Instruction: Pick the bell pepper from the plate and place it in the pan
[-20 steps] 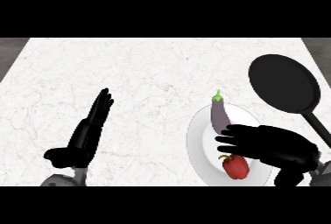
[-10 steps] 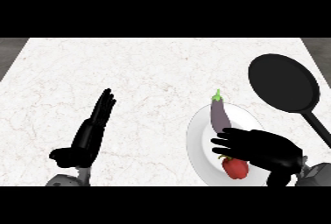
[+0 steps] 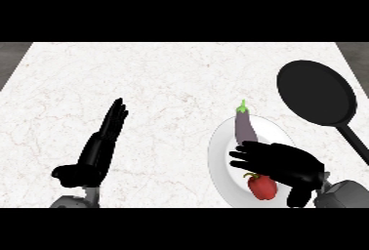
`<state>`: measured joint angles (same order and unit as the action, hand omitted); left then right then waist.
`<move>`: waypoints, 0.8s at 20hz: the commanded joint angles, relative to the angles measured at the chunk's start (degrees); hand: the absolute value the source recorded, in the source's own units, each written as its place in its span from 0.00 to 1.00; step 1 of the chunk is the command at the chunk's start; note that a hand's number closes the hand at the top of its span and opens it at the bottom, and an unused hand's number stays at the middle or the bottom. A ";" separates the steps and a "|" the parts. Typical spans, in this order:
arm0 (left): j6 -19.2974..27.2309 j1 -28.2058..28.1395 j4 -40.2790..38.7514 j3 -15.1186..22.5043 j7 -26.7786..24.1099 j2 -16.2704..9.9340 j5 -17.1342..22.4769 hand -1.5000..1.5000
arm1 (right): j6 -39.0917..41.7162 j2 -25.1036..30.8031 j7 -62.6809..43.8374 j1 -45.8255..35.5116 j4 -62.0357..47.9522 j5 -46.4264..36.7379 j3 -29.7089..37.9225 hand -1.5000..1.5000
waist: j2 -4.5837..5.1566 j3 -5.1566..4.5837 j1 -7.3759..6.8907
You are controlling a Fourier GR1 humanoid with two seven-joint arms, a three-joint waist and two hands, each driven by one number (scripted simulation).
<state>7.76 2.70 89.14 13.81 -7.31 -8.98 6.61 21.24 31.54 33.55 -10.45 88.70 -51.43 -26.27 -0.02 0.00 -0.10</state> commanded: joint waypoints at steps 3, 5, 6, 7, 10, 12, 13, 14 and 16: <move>-1.13 -1.99 -0.38 -1.54 -1.82 1.71 -1.70 0.50 | 0.65 -4.88 1.29 -0.67 -4.36 -5.66 1.48 0.00 | 0.01 0.00 -0.02; -2.17 -0.79 -4.03 -1.87 -3.73 2.27 -2.23 0.50 | -0.11 -6.60 0.52 -1.08 -6.25 -7.45 1.27 0.00 | 0.04 0.00 0.01; -1.86 -0.10 2.86 -1.77 3.31 1.01 -1.45 0.50 | -3.14 -5.52 2.09 -0.67 -9.72 -8.85 1.57 0.00 | 0.02 0.01 -0.10; -1.48 -0.88 2.32 -1.19 2.45 2.05 -3.05 0.50 | 0.58 -8.02 0.78 -1.65 -8.36 -8.93 1.55 0.00 | 0.01 0.00 -0.06; -3.38 1.07 -1.00 -3.57 0.70 1.48 -0.59 0.50 | -1.52 -5.76 3.15 -3.37 -11.24 -13.57 -2.17 1.00 | 0.07 0.00 -0.18; -3.96 -1.14 -1.19 -3.21 -1.43 1.28 -1.42 0.50 | -6.92 -5.56 6.31 -2.28 -12.88 -16.43 -3.46 1.00 | 0.06 0.01 -0.16; -1.86 2.28 -2.81 -3.16 0.09 3.37 -2.71 0.50 | -7.91 -5.79 7.41 -2.94 -13.69 -16.76 -2.26 1.00 | 0.07 0.01 0.00; -1.93 1.61 -0.91 -3.24 1.33 2.98 -3.07 0.50 | -8.00 -6.71 7.26 -3.38 -14.64 -17.24 -1.08 1.00 | 0.04 0.01 -0.06; -3.89 -2.05 2.49 -2.53 1.04 1.82 -2.56 0.50 | -6.69 -10.41 4.19 -3.85 -12.49 -19.29 -2.99 1.00 | 0.00 0.00 -0.18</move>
<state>5.31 2.43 90.04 11.41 -5.98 -6.76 4.08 16.33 24.45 39.11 -14.02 78.58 -66.90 -28.04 -0.59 -0.68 -0.26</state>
